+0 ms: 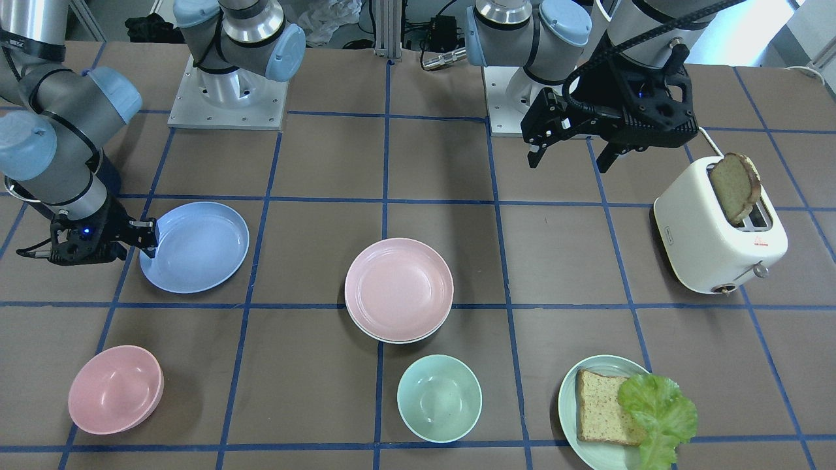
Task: Stack three plates with pink and blue
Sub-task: 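Retract the left arm while the right gripper grasps the light blue plate's rim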
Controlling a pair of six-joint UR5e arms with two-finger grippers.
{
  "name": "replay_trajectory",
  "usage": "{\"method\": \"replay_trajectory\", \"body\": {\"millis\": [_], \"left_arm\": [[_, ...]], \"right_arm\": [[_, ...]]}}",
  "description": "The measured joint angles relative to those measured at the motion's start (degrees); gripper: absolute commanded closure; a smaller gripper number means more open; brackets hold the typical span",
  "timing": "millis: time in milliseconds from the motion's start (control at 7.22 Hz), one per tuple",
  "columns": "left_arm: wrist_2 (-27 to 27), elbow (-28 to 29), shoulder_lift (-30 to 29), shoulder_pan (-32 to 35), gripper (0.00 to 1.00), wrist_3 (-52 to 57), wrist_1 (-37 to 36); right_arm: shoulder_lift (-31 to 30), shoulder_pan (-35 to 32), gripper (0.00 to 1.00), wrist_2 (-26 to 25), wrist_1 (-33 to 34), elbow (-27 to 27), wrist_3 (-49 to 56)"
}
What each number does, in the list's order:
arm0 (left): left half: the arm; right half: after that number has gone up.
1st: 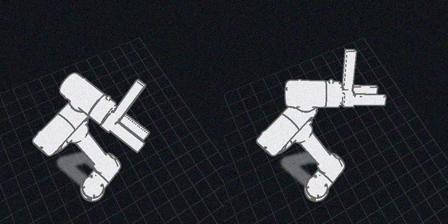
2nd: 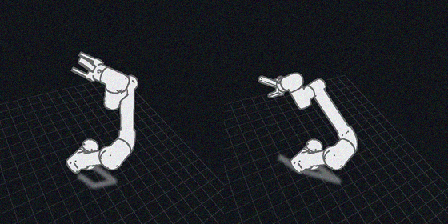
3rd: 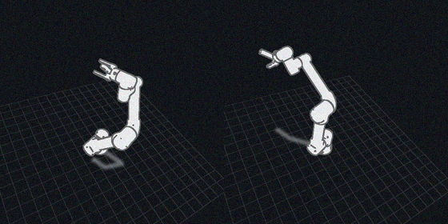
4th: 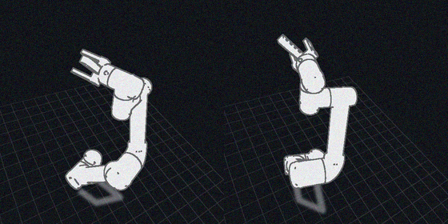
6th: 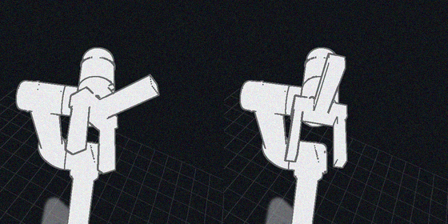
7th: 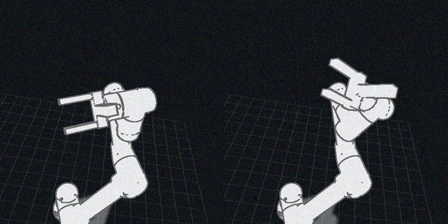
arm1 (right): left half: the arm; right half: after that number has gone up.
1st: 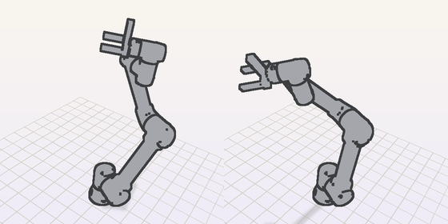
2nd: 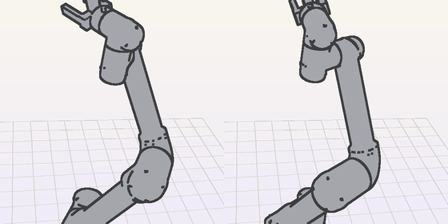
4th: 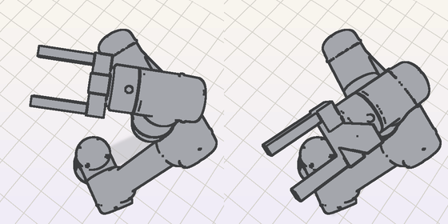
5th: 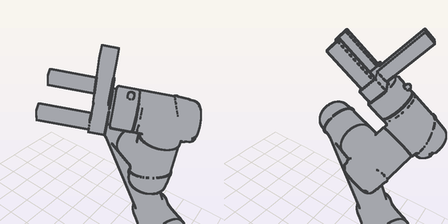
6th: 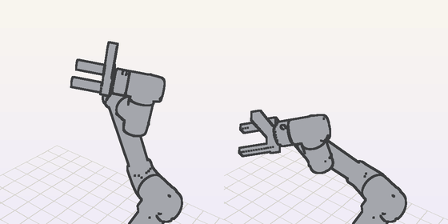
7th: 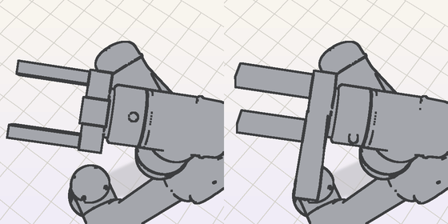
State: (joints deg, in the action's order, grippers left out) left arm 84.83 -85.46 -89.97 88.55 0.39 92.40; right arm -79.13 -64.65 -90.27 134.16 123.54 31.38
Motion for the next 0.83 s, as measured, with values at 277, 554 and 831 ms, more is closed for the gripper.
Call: {"method": "replay_trajectory", "body": {"millis": [277,554,831], "left_arm": [[0.03,-0.81,1.13,-0.04,0.00,-1.59,0.16],[0.91,-0.58,1.17,-1.02,0.00,-4.48,0.06],[2.87,2.53,-1.05,-1.89,0.00,-7.69,2.07]], "right_arm": [[0.88,-0.03,0.58,0.02,-0.05,0.01,-0.14],[1.63,-0.01,0.71,0.00,-0.05,-0.10,-0.16],[1.92,0.02,0.83,-0.07,-0.11,-0.19,-0.18]]}}
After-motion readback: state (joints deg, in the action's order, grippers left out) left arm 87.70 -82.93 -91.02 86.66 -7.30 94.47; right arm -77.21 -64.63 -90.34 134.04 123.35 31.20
